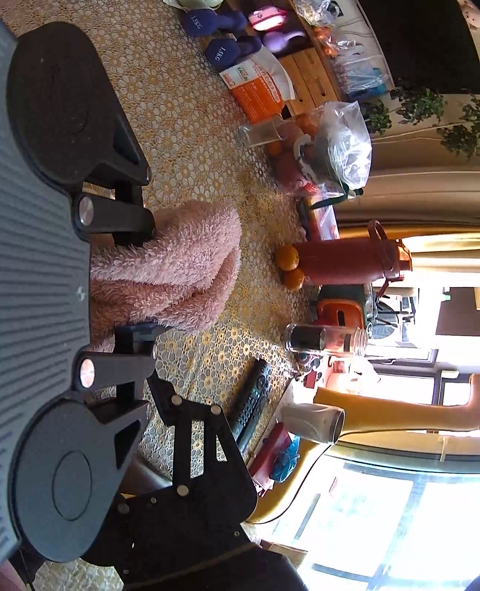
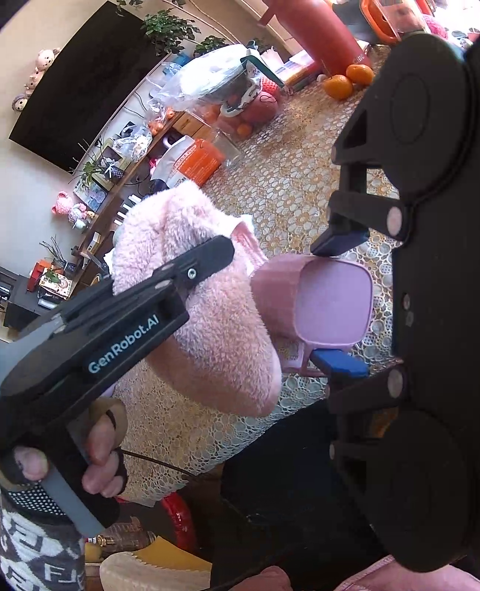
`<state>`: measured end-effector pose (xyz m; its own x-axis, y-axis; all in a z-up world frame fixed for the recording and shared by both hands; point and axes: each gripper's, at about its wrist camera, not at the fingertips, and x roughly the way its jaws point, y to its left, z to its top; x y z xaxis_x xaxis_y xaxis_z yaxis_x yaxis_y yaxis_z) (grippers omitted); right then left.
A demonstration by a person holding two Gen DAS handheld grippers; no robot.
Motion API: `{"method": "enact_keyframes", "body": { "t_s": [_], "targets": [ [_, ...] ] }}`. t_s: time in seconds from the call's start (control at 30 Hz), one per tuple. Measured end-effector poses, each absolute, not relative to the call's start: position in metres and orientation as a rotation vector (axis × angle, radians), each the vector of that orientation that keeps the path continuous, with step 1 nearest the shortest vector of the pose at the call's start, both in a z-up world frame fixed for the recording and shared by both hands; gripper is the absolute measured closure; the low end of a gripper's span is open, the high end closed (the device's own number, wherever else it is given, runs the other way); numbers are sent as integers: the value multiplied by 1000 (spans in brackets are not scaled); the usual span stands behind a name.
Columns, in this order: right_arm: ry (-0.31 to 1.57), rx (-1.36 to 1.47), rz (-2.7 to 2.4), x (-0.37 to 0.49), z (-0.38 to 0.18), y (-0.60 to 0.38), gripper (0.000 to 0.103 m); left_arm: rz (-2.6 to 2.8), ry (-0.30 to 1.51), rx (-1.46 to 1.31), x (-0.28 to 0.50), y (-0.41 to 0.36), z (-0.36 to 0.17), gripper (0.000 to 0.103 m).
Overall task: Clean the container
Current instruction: 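Continue wiping the pitcher with the towel in the left tool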
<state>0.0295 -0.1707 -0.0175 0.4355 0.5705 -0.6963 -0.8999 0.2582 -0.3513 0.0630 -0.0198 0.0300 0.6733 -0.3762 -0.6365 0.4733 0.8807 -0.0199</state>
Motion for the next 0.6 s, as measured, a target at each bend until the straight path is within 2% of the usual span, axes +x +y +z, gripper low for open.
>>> {"method": "enact_keyframes", "body": {
  "t_s": [0.2,0.6],
  "targets": [
    [464,-829,1051,24,-18,-167,49,-502,723,167,73,-35,13,76],
    [441,-841,1063,21,-21,-170,49,-394,796,153,115,-13,-15,76]
  ]
}}
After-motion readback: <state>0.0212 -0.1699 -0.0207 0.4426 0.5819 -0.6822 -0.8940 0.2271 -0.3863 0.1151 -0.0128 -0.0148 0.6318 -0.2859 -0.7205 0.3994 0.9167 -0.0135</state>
